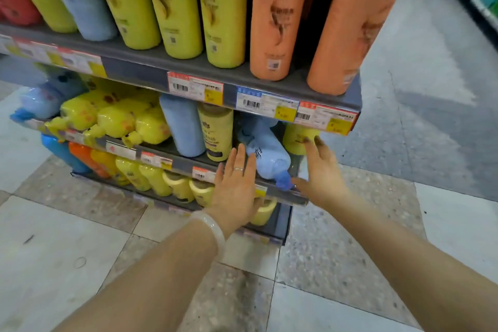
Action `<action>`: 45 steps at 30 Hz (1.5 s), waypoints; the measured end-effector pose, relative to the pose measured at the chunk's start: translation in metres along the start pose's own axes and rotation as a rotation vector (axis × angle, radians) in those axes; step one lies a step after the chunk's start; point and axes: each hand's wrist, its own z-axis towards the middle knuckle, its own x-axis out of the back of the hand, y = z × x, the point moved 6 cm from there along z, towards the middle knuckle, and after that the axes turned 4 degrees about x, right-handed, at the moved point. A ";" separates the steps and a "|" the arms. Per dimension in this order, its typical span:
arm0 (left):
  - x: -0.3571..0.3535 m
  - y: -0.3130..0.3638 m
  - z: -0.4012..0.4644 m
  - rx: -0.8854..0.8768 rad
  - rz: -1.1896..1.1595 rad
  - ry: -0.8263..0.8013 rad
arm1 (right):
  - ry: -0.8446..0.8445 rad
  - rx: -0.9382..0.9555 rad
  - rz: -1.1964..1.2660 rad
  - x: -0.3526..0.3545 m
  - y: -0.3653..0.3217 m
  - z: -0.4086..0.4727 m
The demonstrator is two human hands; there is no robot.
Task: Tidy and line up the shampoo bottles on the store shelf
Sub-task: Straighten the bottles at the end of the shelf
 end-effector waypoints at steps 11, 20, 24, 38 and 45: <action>-0.037 -0.004 0.069 -0.228 -0.026 0.262 | 0.181 0.053 -0.031 -0.028 0.044 0.046; -0.045 -0.003 0.079 -0.286 0.171 0.260 | 0.240 0.034 0.081 -0.042 0.040 0.031; -0.046 -0.002 0.089 -0.358 0.290 0.209 | 0.230 -0.001 0.112 -0.050 0.037 0.022; -0.035 0.018 0.116 -0.657 0.292 0.085 | 0.224 -0.141 0.178 -0.045 0.053 0.037; 0.023 0.009 0.118 -0.444 -0.347 0.308 | 0.305 -0.157 0.511 -0.041 0.064 0.059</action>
